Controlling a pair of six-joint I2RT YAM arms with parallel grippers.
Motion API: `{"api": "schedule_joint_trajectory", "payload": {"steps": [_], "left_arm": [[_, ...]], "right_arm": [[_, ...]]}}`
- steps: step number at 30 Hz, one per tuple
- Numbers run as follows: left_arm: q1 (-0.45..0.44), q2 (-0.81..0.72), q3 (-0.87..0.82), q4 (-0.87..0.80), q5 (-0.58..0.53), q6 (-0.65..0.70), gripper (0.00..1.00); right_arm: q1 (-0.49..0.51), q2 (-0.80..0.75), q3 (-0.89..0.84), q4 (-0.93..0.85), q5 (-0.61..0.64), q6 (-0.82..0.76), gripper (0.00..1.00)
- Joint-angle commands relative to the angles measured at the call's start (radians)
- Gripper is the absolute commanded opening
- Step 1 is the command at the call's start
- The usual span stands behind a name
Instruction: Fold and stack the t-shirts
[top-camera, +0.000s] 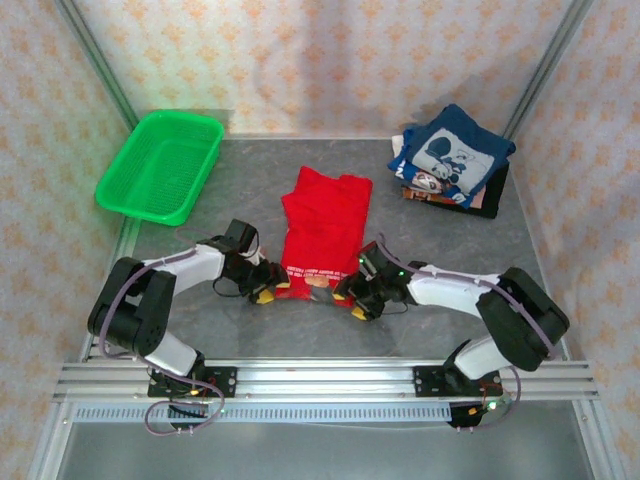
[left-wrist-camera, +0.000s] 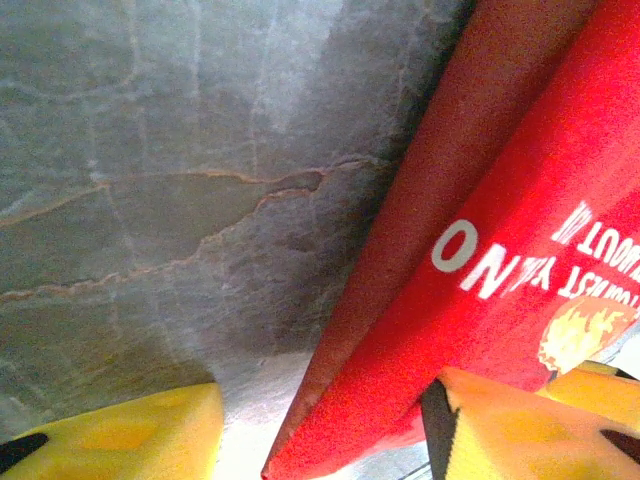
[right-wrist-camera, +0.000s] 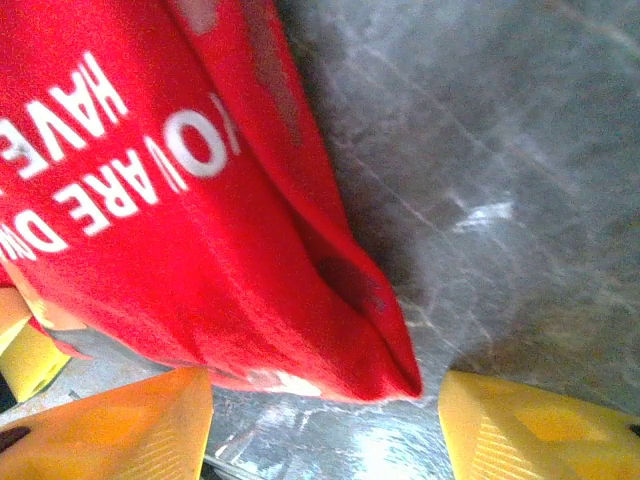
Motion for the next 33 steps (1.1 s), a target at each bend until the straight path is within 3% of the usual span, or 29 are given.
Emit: {"api": "schedule_joint_trajectory", "payload": {"steps": [1, 5, 8, 14, 17, 23, 33], "left_arm": [[-0.024, 0.033, 0.045, 0.080, 0.019, -0.018, 0.53], [-0.040, 0.053, 0.065, 0.095, 0.023, -0.027, 0.51], [-0.046, 0.071, 0.074, 0.097, 0.019, -0.027, 0.43], [-0.046, 0.071, 0.084, 0.048, -0.011, -0.004, 0.15], [-0.046, 0.054, 0.081, -0.005, -0.041, 0.027, 0.05], [-0.049, 0.015, 0.009, -0.018, -0.079, 0.032, 0.00], [-0.115, -0.248, -0.112, -0.190, -0.147, 0.021, 0.00]], "right_arm": [[-0.005, 0.052, 0.044, 0.149, 0.083, -0.018, 0.60], [-0.017, 0.066, 0.056, 0.161, 0.091, -0.010, 0.57], [-0.022, 0.088, 0.083, 0.140, 0.092, -0.017, 0.48], [-0.026, 0.068, 0.074, 0.088, 0.102, -0.008, 0.15], [-0.026, 0.026, 0.048, 0.042, 0.108, 0.002, 0.01], [-0.006, -0.051, 0.035, -0.081, 0.085, 0.000, 0.00], [0.105, -0.273, -0.055, -0.203, 0.068, 0.101, 0.00]]}}
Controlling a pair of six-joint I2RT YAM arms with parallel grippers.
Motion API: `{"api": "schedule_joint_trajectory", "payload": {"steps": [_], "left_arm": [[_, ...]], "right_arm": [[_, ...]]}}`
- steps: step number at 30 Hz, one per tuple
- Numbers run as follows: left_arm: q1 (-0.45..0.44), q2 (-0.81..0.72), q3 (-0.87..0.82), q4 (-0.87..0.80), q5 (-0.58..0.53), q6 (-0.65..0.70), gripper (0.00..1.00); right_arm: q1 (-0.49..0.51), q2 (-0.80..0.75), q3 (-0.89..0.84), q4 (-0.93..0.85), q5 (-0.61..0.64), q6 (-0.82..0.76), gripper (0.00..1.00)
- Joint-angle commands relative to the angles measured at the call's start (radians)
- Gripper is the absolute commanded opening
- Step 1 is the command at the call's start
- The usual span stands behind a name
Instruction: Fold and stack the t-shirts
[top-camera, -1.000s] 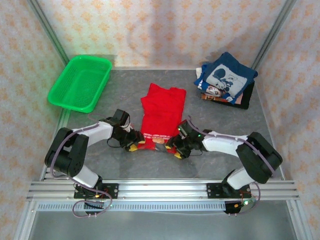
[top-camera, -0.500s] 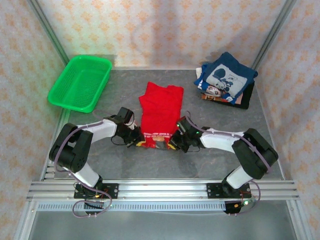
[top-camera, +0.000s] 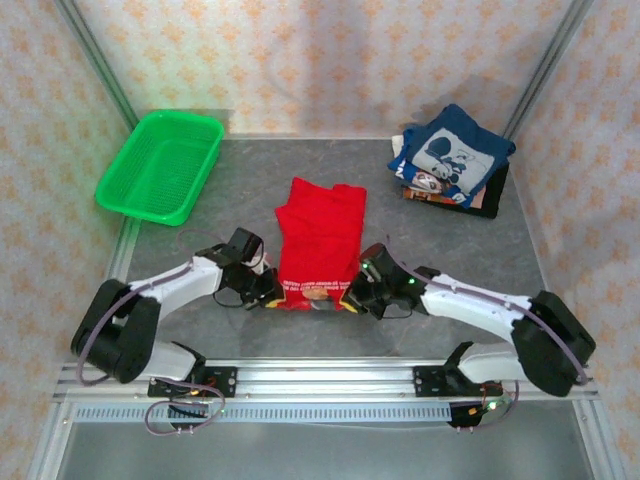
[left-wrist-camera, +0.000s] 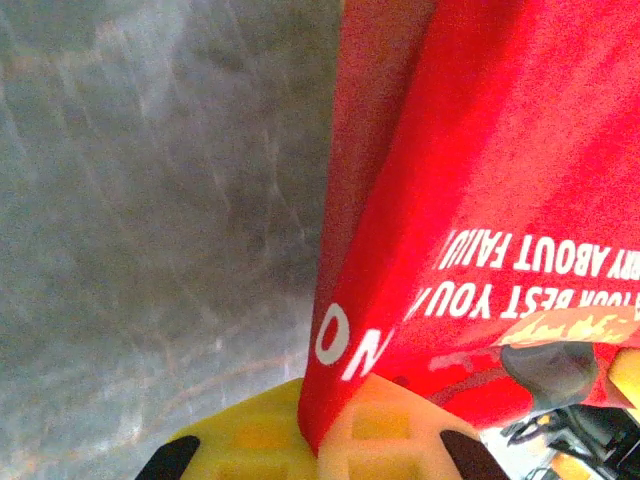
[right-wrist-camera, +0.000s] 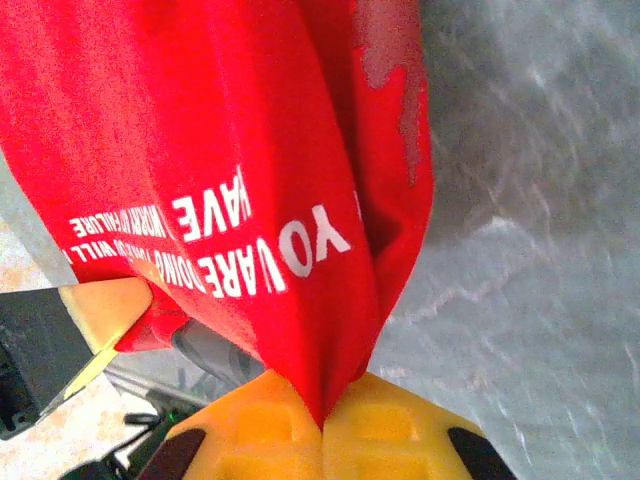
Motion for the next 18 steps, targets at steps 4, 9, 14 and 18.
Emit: {"api": "schedule_joint_trajectory", "payload": {"steps": [4, 9, 14, 18], "left_arm": [[-0.074, -0.225, -0.107, -0.204, -0.118, -0.082, 0.00], [-0.167, -0.489, -0.160, -0.334, -0.137, -0.231, 0.00], [-0.176, -0.635, -0.162, -0.414, -0.133, -0.297, 0.00], [-0.177, -0.602, -0.066, -0.446, -0.141, -0.284, 0.00]], "right_arm": [[0.117, -0.103, -0.028, -0.157, 0.008, 0.098, 0.00], [0.262, -0.140, -0.026, -0.159, 0.044, 0.210, 0.00], [0.351, -0.152, 0.014, -0.176, 0.080, 0.257, 0.00], [0.341, -0.150, 0.127, -0.282, 0.109, 0.199, 0.00]]}}
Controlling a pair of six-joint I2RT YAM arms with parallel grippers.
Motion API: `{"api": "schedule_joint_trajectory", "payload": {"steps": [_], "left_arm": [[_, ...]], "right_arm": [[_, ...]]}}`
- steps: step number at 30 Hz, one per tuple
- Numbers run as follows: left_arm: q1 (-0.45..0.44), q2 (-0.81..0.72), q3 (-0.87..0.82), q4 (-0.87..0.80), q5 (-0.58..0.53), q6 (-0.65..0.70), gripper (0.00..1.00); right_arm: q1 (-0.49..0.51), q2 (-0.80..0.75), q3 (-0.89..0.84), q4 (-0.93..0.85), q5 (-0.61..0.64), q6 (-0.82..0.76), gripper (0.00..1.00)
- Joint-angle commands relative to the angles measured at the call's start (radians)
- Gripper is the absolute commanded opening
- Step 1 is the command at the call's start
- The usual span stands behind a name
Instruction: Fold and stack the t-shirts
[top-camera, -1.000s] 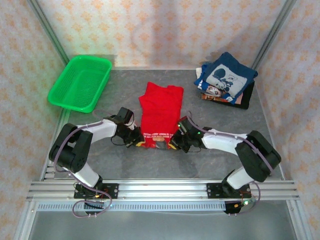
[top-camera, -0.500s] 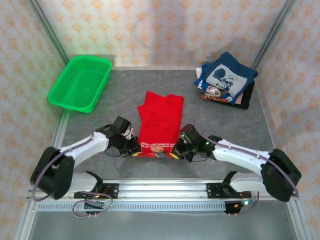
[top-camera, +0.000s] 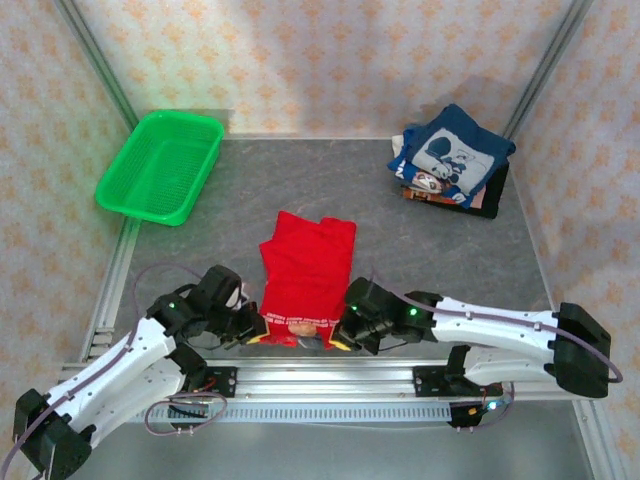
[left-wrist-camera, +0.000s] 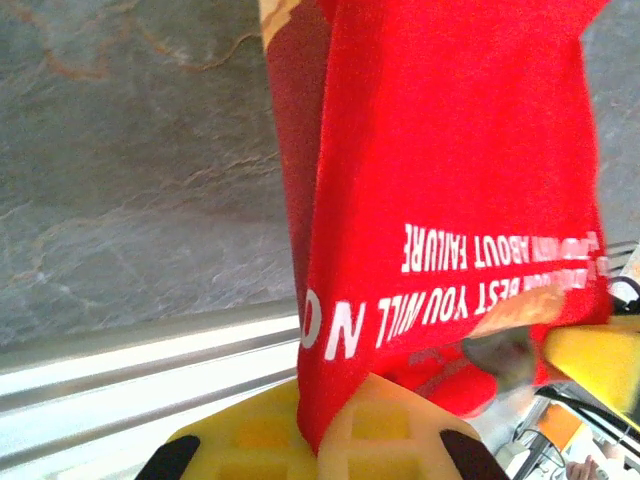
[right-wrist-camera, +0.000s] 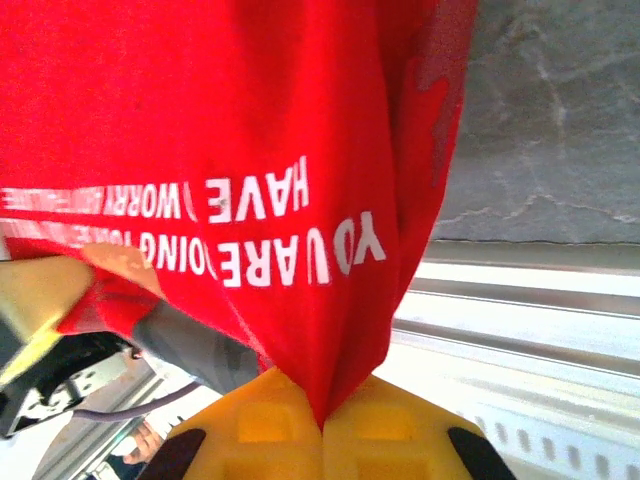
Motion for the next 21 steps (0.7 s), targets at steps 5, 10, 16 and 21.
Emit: {"api": "schedule_joint_trajectory", "payload": {"steps": [5, 10, 16, 21], "left_arm": [[0.003, 0.088, 0.224, -0.115, -0.089, -0.011, 0.00], [0.032, 0.182, 0.319, -0.097, -0.055, 0.017, 0.00], [0.135, 0.285, 0.399, -0.058, -0.005, 0.078, 0.00], [0.210, 0.403, 0.501, -0.020, 0.024, 0.136, 0.00]], "right_arm": [[-0.078, -0.023, 0.239, -0.292, 0.089, -0.111, 0.00], [-0.203, -0.008, 0.338, -0.341, 0.059, -0.208, 0.00], [-0.336, 0.105, 0.444, -0.341, -0.018, -0.333, 0.00], [-0.444, 0.217, 0.553, -0.375, -0.081, -0.444, 0.00]]}}
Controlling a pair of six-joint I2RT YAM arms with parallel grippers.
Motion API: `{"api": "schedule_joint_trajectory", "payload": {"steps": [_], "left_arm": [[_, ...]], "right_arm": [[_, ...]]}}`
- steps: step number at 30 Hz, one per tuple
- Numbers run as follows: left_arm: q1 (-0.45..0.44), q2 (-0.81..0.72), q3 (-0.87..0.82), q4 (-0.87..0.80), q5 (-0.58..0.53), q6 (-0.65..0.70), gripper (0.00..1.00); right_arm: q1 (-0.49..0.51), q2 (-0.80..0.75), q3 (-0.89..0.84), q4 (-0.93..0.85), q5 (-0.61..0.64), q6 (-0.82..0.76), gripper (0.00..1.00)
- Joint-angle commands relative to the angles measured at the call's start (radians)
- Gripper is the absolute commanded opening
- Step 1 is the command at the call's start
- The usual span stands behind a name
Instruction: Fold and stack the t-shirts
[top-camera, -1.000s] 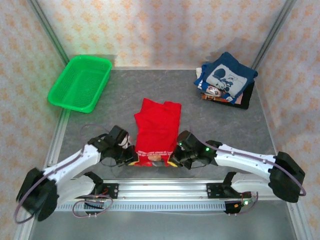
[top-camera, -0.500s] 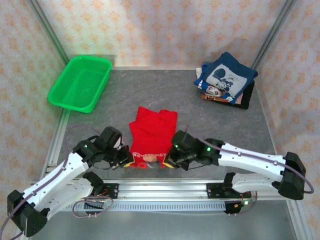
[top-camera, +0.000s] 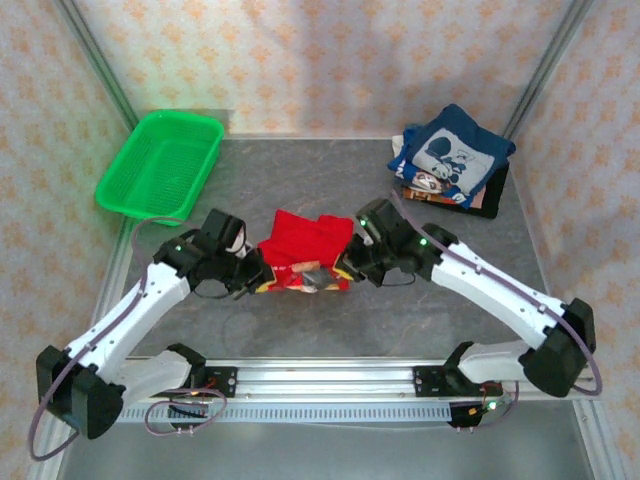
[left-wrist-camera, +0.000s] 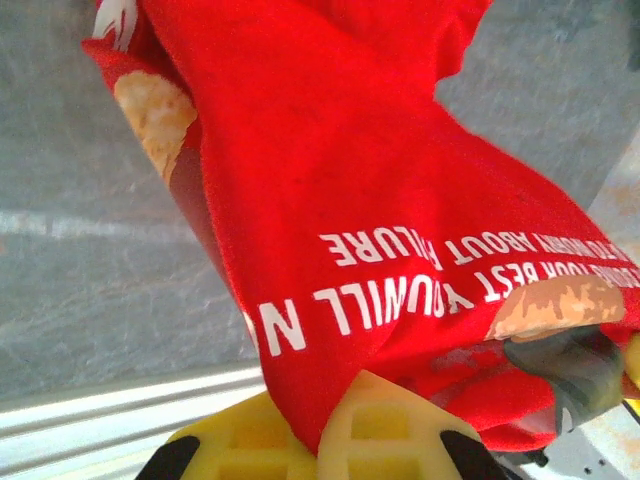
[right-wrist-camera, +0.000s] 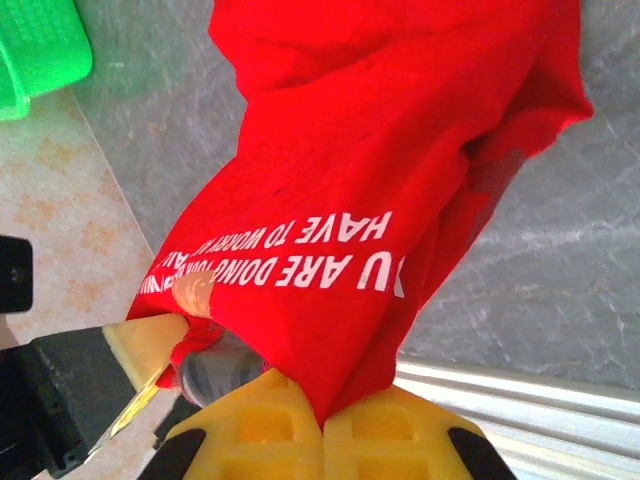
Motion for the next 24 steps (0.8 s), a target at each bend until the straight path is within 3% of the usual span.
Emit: {"api": "schedule_joint_trajectory", "payload": {"steps": [1, 11, 24], "left_arm": [[0.036, 0.061, 0.079, 0.022, 0.012, 0.072, 0.00], [0.125, 0.288, 0.221, 0.095, 0.069, 0.154, 0.00], [0.222, 0.512, 0.329, 0.137, 0.115, 0.230, 0.00]], "right_arm": [[-0.066, 0.056, 0.079, -0.063, -0.034, -0.121, 0.00], [-0.199, 0.251, 0.232, -0.063, -0.122, -0.237, 0.00], [-0.292, 0.457, 0.337, -0.070, -0.186, -0.325, 0.00]]}}
